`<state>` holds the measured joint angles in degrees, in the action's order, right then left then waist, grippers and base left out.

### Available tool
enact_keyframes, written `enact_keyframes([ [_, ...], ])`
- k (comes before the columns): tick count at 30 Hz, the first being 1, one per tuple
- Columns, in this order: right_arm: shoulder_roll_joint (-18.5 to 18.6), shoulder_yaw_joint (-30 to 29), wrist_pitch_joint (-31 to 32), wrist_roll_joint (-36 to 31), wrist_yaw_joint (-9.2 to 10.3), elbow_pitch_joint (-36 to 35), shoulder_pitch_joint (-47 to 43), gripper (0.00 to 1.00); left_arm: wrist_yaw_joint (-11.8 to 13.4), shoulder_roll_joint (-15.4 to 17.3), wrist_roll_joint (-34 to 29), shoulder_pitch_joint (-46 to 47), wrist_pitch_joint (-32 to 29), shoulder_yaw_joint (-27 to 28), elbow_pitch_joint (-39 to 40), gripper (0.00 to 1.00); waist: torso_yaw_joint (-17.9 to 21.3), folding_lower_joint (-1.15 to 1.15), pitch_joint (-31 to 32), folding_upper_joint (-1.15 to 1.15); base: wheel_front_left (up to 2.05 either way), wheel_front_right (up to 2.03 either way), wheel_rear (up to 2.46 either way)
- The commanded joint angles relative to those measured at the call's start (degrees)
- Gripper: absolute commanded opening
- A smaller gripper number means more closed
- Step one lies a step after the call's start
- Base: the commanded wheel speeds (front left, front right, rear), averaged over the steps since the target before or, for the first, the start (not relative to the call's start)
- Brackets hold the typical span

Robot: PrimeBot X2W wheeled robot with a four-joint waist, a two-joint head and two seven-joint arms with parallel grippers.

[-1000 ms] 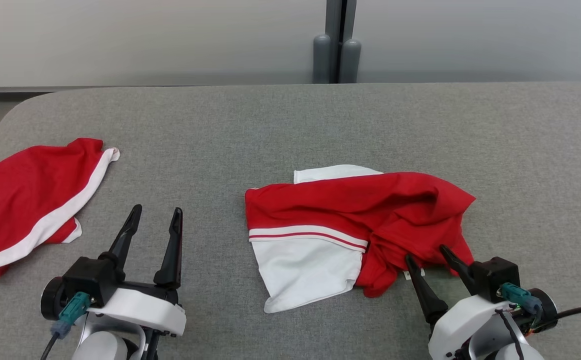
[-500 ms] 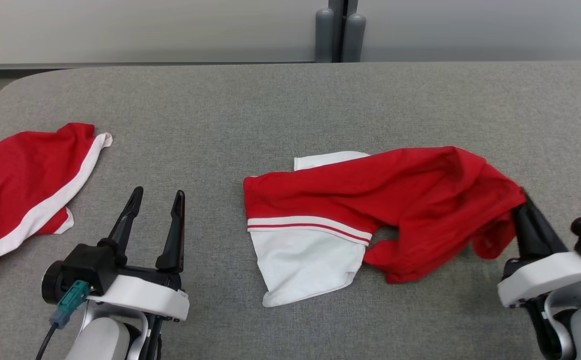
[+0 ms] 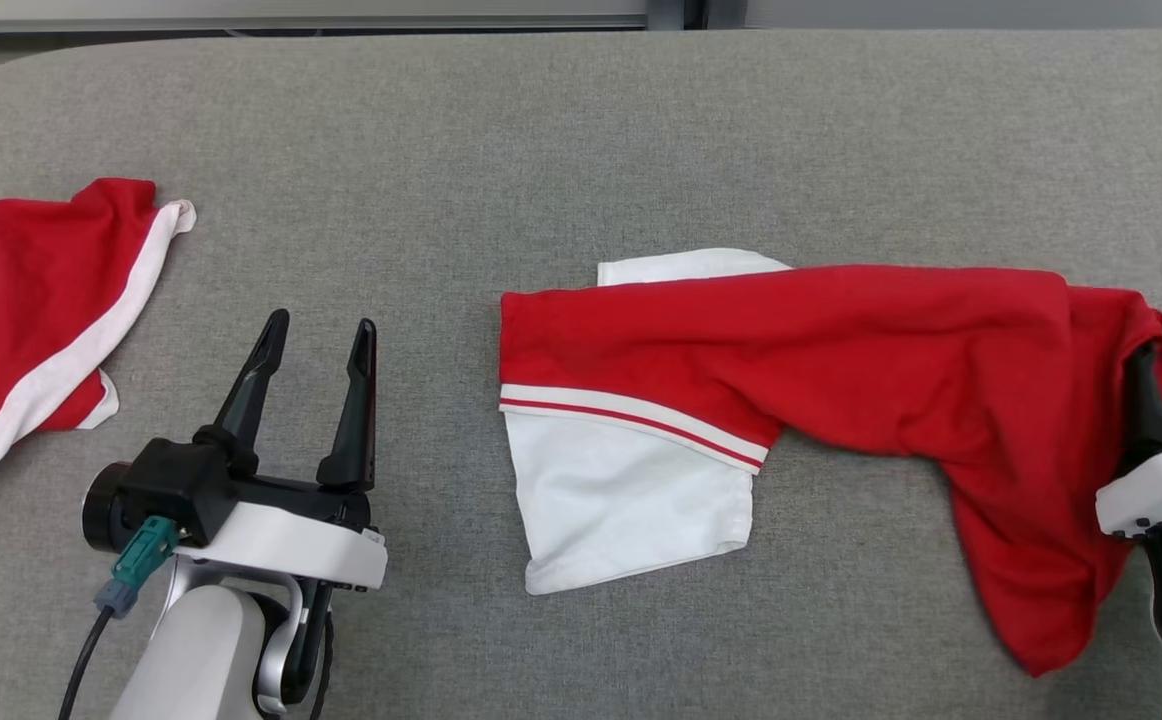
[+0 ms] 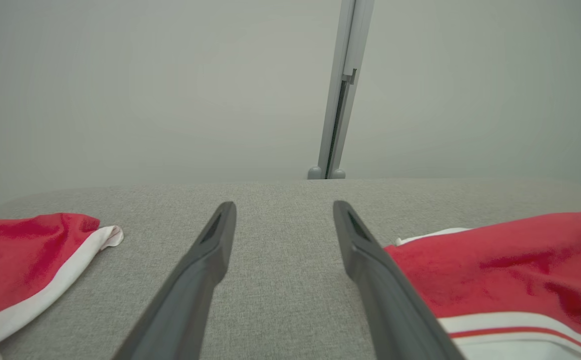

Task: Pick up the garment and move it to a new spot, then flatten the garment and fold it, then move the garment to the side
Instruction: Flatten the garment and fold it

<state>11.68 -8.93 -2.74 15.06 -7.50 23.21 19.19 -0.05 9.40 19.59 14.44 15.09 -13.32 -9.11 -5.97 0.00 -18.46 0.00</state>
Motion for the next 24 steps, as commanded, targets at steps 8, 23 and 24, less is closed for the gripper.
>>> enact_keyframes([
  [8, 1.63, 0.06, -4.56, 0.72, 0.02, -0.59, -6.43, 1.00, -0.70, -0.42, -1.59, -1.78, 0.09, 1.49, 0.03, 1.00, 1.35, 0.00, 3.28, 0.00, 0.00, 0.00, 0.00],
  [23, -4.17, 5.00, 1.17, -3.94, 0.02, -24.89, -21.10, 1.00, 0.79, -0.03, -2.43, -9.13, 0.09, 1.83, 0.21, 1.00, 3.25, 0.00, 11.87, 0.00, 0.00, 0.00, 0.00],
  [24, -4.65, 5.89, 1.86, -4.16, 0.02, -25.92, -21.91, 1.00, 0.93, 0.03, -2.38, -9.73, 0.04, 1.77, 0.17, 1.00, 3.31, 0.00, 12.41, 0.00, 0.00, 0.00, 0.00],
])
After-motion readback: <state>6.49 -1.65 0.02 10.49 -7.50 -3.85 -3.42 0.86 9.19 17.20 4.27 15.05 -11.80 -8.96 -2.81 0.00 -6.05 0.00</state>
